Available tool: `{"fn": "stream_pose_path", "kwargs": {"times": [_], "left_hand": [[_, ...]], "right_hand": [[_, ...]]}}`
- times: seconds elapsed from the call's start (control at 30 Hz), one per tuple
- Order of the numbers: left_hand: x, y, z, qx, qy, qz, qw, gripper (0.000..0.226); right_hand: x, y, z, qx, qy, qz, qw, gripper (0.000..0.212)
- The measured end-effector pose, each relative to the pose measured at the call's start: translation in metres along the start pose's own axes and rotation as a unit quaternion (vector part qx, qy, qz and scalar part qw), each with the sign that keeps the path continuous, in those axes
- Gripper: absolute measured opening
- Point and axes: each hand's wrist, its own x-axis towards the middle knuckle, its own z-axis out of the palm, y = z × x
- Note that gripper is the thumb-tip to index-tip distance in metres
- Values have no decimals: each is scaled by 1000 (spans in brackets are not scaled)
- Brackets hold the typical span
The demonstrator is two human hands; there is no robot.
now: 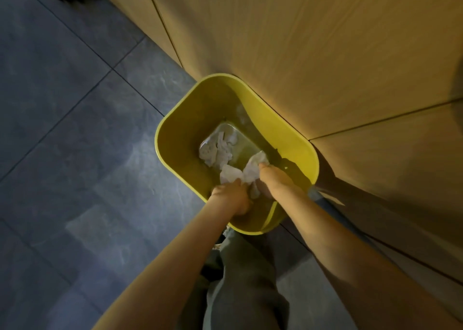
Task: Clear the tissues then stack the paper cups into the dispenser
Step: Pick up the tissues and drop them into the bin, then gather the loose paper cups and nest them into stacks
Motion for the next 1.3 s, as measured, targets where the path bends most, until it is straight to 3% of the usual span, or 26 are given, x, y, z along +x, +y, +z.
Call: {"fn": "stream_pose_path", "kwargs": {"times": [0.1, 0.27, 0.4, 0.57, 0.7, 0.83, 1.07, 1.3], "left_hand": [[-17, 2, -2, -12, 38, 4, 999, 57], [-65, 7, -17, -79, 138, -12, 987, 45], [-121, 15, -36, -167, 216, -56, 960, 35], [-207, 32, -73, -191, 316, -61, 927, 35], [-284, 54, -110, -178, 368, -3, 913, 29], [-358, 85, -135, -97, 382, 89, 915, 27], [-443, 171, -176, -54, 441, 233, 865, 21], [-471, 285, -195, -67, 446, 341, 825, 16]], "right_hand": [[-16, -1, -6, -2, 43, -21, 999, 37], [-73, -6, -27, 28, 203, -141, 968, 23], [-131, -12, -51, 101, 251, -138, 953, 25], [-215, -25, -97, 132, 315, -155, 927, 31], [-299, -31, -135, 130, 396, -207, 885, 23], [-382, -25, -171, 144, 484, -212, 837, 17], [-476, 27, -230, 289, 561, -155, 760, 15], [-530, 110, -282, 353, 614, -99, 699, 14]]}}
